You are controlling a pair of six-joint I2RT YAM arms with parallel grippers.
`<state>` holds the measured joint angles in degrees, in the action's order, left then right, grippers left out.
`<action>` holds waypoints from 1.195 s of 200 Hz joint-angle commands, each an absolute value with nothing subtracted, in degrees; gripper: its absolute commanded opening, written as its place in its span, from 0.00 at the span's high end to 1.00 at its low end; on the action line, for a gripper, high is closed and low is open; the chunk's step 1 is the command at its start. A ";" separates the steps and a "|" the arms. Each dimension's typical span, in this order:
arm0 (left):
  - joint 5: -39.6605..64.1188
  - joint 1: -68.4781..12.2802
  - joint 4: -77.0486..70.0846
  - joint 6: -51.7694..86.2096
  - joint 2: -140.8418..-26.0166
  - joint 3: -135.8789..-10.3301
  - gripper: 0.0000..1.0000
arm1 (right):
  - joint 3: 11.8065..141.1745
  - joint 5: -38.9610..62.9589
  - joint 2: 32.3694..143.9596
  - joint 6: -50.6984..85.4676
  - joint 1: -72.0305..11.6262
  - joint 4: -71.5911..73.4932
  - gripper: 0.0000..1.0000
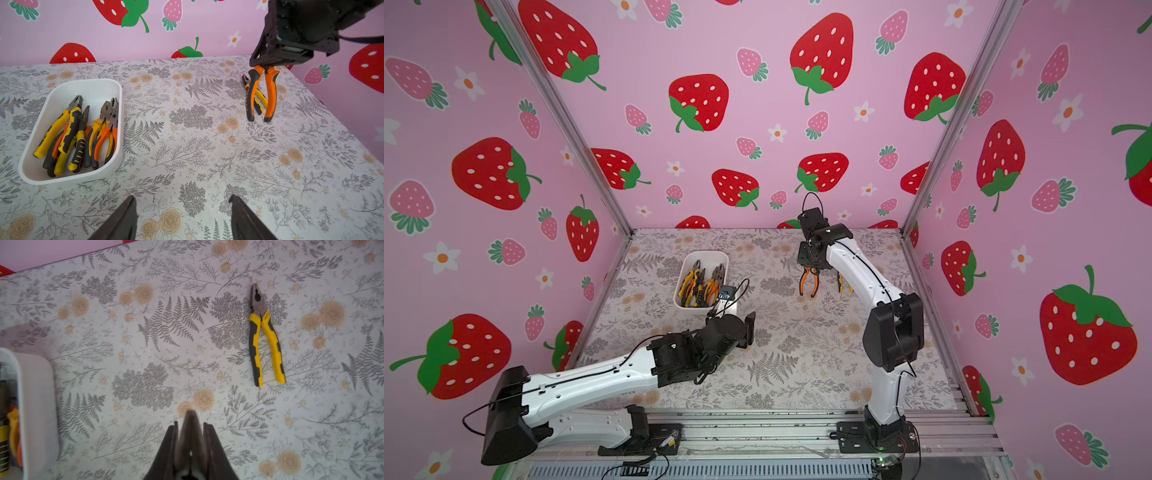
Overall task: Take the pliers out of the storage box
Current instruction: Place the pliers at the center of the board.
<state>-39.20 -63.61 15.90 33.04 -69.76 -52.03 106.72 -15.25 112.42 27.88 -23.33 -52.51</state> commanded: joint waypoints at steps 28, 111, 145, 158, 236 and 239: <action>-35.53 -61.03 14.09 33.40 -69.86 -46.32 0.28 | 117.54 -9.47 124.03 16.10 -18.05 -53.46 1.00; -29.69 -57.01 9.98 32.10 -74.65 -46.75 0.30 | 131.10 -8.88 138.18 10.89 -14.36 -54.89 1.00; -28.51 -56.17 8.86 32.19 -75.80 -46.34 0.30 | 131.68 -8.21 139.94 11.30 -13.06 -54.25 1.00; -28.07 -55.85 8.55 32.26 -76.34 -46.32 0.30 | 131.68 -8.75 140.16 11.21 -12.84 -54.11 1.00; -27.42 -55.50 7.74 32.61 -78.13 -46.32 0.30 | 133.14 -9.07 143.17 9.67 -12.13 -53.61 1.00; -27.42 -55.56 7.66 32.61 -78.21 -46.33 0.30 | 133.27 -9.03 143.32 9.67 -12.05 -53.62 1.00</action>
